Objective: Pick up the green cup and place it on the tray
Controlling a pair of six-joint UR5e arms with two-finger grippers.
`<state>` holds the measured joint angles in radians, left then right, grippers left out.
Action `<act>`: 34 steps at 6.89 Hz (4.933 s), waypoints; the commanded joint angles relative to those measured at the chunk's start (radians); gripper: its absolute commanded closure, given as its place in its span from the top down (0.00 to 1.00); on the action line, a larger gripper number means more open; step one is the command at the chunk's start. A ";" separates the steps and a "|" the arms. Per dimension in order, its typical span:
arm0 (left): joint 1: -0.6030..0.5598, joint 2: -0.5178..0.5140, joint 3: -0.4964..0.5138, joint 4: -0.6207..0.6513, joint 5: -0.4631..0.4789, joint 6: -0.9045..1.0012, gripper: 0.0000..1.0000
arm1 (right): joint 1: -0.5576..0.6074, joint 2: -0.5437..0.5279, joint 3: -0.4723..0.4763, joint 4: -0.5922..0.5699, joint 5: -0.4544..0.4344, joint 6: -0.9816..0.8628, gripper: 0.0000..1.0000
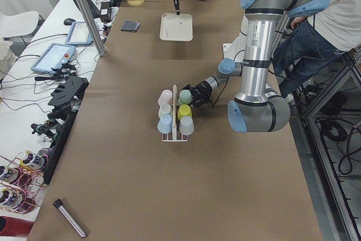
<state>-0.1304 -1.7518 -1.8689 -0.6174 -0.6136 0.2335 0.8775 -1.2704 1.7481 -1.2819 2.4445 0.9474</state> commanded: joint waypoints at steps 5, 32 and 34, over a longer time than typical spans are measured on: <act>-0.003 0.009 -0.094 0.018 -0.008 0.035 0.70 | -0.227 0.181 -0.039 0.001 -0.157 0.235 0.00; -0.247 -0.169 -0.101 -1.348 -0.399 -0.112 0.58 | 0.248 -0.148 0.103 -0.491 -0.108 -0.709 0.98; -0.245 -0.154 -0.031 -1.540 -0.408 -0.237 0.58 | 0.331 -0.237 0.108 -0.491 -0.105 -0.783 0.98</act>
<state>-0.3763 -1.9140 -1.9451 -2.0377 -1.0147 0.0702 1.1573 -1.4549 1.8520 -1.7681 2.3370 0.2050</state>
